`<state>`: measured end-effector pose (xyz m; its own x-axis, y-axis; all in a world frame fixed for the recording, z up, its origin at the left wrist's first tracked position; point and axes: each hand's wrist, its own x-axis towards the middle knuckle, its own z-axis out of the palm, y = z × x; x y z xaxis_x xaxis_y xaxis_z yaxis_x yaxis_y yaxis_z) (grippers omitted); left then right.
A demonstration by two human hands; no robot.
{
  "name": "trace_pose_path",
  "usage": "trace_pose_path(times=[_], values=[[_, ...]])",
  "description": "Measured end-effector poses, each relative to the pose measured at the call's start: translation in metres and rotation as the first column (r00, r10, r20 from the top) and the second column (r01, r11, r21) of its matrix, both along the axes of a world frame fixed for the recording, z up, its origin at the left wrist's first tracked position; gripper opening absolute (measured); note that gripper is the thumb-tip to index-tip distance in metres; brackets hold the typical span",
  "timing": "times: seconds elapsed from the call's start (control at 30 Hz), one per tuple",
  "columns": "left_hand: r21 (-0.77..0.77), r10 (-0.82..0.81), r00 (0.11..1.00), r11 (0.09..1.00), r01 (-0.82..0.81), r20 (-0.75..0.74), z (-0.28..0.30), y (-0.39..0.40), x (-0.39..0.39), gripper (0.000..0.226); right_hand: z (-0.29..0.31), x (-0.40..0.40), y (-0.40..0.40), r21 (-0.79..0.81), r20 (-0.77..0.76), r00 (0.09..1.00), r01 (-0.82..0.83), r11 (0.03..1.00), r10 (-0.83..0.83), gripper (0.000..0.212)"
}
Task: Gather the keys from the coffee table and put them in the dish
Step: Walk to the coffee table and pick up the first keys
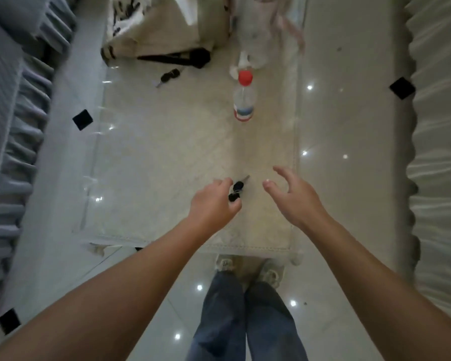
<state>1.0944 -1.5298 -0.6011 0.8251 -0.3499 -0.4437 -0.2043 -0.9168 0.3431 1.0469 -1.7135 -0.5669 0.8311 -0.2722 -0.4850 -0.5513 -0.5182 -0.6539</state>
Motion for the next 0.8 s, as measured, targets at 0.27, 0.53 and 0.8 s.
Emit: trace_pose_path(times=[0.27, 0.53, 0.8], values=[[0.033, 0.003, 0.999, 0.999, -0.005, 0.047, -0.101, -0.013, 0.003, 0.045, -0.085, -0.019, 0.004, 0.027, -0.018, 0.995, 0.101, 0.994, -0.101, 0.058], [0.030, 0.022, 0.998, 0.999, -0.024, 0.066, -0.125, -0.013, 0.006, 0.028, -0.101, -0.029, 0.004, 0.059, -0.012, 0.988, 0.151, 0.987, -0.151, 0.058], [-0.004, 0.064, 0.994, 0.998, -0.064, 0.088, -0.131, -0.024, 0.003, 0.021, -0.102, -0.033, 0.002, 0.078, 0.015, 0.983, 0.181, 0.980, -0.182, 0.059]])
